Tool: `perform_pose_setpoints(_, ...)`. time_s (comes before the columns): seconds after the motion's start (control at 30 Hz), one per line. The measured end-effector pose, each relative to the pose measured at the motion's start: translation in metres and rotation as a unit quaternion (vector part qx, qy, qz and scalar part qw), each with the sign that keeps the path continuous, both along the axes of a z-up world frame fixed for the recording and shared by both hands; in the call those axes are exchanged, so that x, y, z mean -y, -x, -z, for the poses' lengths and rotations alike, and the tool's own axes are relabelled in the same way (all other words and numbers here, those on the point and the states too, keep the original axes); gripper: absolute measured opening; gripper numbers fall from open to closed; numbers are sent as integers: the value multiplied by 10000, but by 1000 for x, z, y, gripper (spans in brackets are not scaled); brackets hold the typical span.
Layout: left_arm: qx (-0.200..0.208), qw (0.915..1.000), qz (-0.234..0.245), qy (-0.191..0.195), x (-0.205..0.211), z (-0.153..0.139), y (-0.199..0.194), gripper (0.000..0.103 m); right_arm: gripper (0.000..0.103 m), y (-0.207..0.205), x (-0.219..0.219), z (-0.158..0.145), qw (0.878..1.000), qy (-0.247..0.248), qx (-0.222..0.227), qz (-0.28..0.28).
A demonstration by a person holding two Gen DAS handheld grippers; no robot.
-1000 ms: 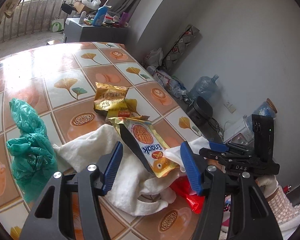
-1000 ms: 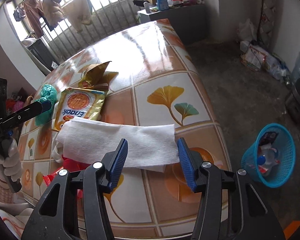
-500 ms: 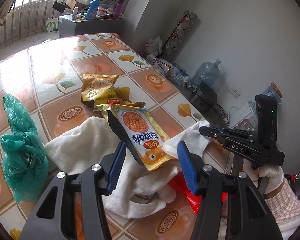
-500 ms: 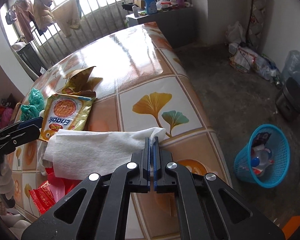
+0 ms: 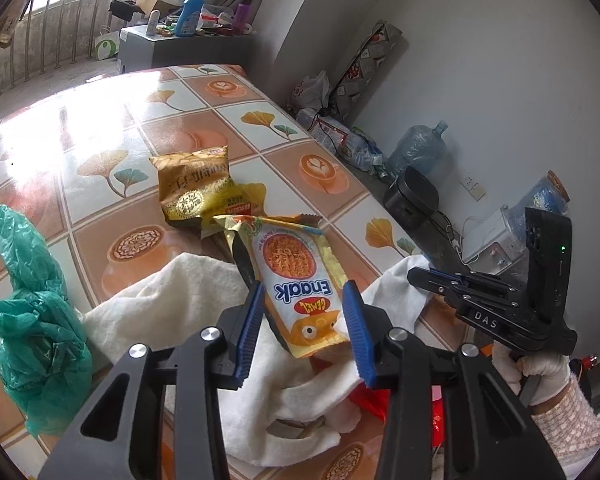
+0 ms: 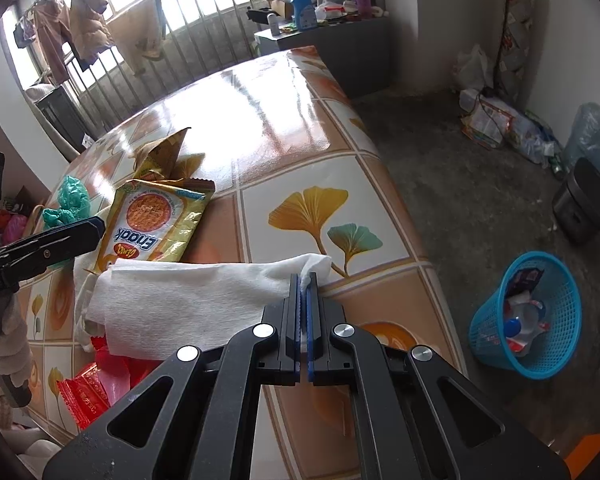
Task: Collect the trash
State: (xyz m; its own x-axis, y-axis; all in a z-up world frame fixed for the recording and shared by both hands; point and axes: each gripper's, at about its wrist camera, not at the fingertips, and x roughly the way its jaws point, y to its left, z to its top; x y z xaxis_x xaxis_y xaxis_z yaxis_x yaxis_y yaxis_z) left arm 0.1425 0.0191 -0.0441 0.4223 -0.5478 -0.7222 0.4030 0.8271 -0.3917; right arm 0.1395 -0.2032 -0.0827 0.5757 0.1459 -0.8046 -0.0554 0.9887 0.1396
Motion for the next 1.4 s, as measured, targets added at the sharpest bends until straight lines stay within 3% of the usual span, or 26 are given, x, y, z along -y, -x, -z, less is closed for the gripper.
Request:
perform_pose_setpoints(0.1, -308, 9994, -131, -57, 0, 11, -9, 32, 1, 0, 0, 0, 10000, 16, 9, -6)
perform_pose_setpoints(0.33, -438, 9989, -159, 84, -2, 15, -16, 17, 1, 0, 0, 0, 10000, -6, 42, -31)
perform_pose_setpoints(0.87, -871, 9957, -211, 240, -3, 24, -28, 18, 1, -1, 3, -1, 10000, -24, 69, -48)
perform_pose_setpoints(1.1, -727, 9973, -115, 36, 4, 22, -25, 17, 1, -2, 2, -3, 10000, -39, 72, -36)
perform_pose_setpoints(1.23, -677, 9975, 5, 215, 4, 19, -21, 3, 1, -3, 2, -5, 9999, -59, 85, -10)
perform_pose_setpoints(1.4, -387, 9986, 95, 351, 2, 6, -14, 0, 1, -2, 3, -5, 9997, -197, 116, 45)
